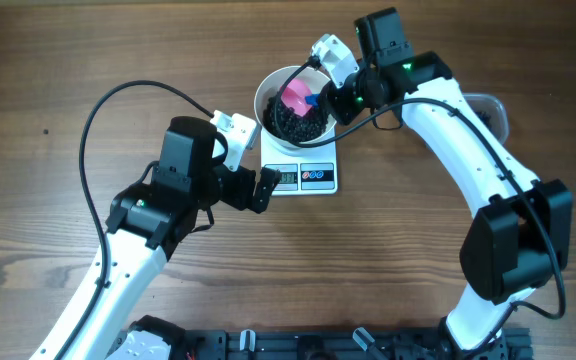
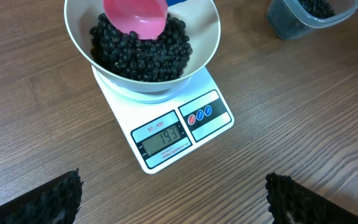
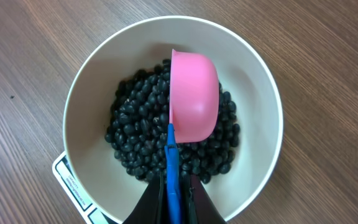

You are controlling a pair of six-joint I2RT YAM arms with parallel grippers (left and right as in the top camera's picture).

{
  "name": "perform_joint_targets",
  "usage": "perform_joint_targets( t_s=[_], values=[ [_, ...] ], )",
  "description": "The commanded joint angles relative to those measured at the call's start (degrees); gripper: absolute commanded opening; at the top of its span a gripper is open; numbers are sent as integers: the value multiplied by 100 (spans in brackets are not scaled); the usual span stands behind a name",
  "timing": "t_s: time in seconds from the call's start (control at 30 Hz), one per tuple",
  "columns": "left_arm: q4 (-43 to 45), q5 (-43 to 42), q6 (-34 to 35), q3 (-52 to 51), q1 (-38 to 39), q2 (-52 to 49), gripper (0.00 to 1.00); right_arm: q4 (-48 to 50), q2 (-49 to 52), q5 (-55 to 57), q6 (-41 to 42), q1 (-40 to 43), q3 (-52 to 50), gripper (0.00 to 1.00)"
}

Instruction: Scoop item into bowl and weigh 150g on scale

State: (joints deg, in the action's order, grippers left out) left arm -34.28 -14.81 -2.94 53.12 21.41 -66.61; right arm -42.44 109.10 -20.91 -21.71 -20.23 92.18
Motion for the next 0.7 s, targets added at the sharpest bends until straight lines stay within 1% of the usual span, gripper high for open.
perform_joint_targets(
  t_s=[0.0, 0.13, 0.17, 0.2, 0.23, 0.33, 0.4, 0.67],
  values=[
    [20, 35, -116, 72, 17, -15, 100, -7, 133, -31, 98, -50, 96, 4],
    [17, 33, -114, 72, 20, -15, 100, -20, 131, -26, 295, -37, 96, 4],
    [17, 33, -116, 72, 20, -15, 100, -9, 131, -4, 483, -31, 96, 4],
    [17, 33, -116, 72, 20, -15, 100, -33, 125, -90, 979, -11, 96, 4],
    [17, 33, -116, 72, 20, -15, 100, -120, 125, -293, 1010, -11, 96, 4],
    [17, 35, -116, 72, 20, -15, 100, -245, 125, -446, 1043, -9, 96, 4],
    [17, 33, -116, 72, 20, -15, 100, -247, 125, -448, 1294, 2, 96, 4],
    [17, 35, -114, 72, 20, -15, 100, -221, -2, -463, 1290, 223, 98, 4]
  ],
)
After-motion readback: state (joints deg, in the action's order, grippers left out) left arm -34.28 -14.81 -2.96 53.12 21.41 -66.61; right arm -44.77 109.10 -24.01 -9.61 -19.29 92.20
